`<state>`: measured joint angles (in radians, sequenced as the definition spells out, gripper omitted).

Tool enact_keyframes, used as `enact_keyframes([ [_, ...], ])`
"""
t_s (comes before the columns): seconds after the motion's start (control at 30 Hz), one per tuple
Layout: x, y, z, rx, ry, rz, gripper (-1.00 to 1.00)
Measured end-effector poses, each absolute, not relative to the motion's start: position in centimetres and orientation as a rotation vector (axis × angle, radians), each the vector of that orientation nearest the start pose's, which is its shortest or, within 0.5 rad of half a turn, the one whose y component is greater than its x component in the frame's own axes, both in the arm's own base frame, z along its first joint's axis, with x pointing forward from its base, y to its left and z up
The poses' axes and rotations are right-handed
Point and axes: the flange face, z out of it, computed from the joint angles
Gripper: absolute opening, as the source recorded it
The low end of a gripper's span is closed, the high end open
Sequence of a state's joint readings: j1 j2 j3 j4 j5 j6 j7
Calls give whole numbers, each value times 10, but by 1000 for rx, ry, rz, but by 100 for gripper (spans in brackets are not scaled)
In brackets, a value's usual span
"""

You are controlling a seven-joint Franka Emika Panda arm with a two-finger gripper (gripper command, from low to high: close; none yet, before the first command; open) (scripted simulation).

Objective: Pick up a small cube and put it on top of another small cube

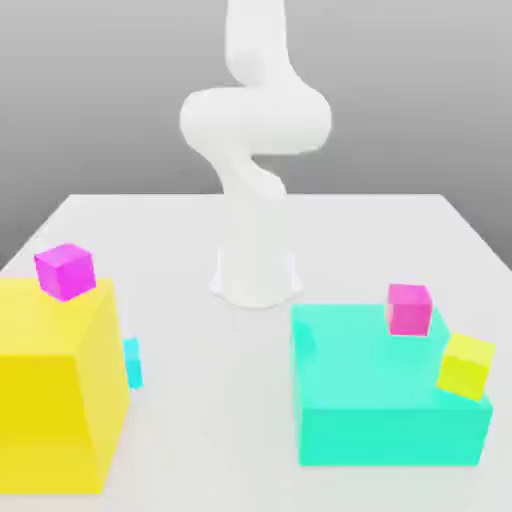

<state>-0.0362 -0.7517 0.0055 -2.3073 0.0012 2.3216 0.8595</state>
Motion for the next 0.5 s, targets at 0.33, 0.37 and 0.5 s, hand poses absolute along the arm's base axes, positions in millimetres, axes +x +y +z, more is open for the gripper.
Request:
enact_keyframes([
  [0.33,422,-145,557,-1909,1942,-771,0],
  [0.37,422,-161,542,-1839,2016,-750,0],
  [0.5,411,-223,482,-1528,2289,-671,0],
])
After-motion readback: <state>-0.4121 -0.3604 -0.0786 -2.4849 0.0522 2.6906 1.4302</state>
